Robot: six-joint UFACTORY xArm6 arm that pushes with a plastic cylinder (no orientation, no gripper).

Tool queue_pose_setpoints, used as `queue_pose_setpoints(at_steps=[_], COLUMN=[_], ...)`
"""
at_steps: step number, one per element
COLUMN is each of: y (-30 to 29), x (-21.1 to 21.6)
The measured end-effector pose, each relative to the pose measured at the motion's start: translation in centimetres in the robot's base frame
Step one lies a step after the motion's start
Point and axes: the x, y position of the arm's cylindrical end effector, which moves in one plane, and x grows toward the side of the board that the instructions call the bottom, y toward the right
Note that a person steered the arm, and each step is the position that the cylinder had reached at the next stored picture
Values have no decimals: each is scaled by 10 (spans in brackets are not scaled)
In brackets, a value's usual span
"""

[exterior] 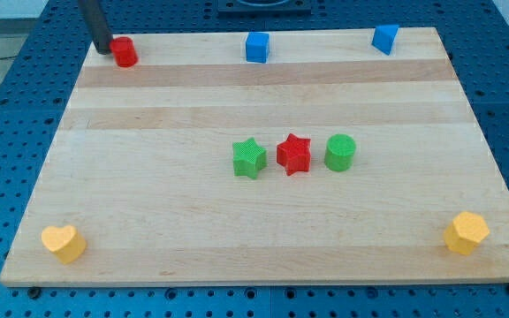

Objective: Move the red circle left to the green star

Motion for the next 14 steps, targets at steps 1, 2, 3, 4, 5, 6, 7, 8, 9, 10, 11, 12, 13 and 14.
queue_pose_setpoints(at_steps=[1,2,3,4,5,6,7,8,9,10,11,12,13,14], y=[23,24,39,76,92,109,129,133,134,137,139,139,147,162], x=[25,19,7,7,10,11,16,28,48,73,98,119,132,133])
